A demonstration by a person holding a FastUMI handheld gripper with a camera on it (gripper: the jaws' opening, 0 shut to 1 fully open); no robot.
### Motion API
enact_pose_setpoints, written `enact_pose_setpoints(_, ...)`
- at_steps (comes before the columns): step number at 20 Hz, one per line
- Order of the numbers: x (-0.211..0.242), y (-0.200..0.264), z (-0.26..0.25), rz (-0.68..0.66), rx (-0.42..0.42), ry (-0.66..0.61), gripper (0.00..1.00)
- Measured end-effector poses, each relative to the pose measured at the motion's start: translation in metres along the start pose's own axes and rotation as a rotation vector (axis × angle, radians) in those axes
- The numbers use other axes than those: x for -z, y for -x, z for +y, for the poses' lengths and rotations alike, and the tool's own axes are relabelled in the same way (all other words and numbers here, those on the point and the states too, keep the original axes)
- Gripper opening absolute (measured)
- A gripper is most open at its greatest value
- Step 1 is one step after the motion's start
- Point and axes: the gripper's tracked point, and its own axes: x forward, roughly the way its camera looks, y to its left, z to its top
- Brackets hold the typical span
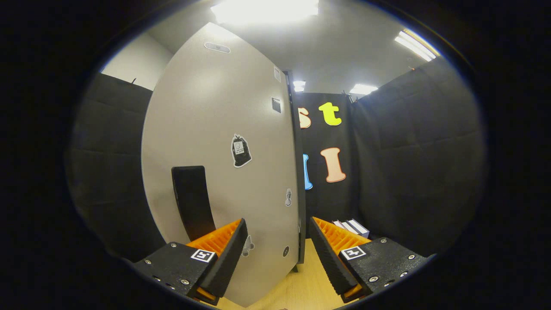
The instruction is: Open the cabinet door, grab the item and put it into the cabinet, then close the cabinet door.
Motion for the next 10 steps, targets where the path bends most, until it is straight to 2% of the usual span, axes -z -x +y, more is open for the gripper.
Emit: enact_pose_setpoints(10,0.0054,-0.0034,0.0085,0.039,-0.110,-0.059,0.91)
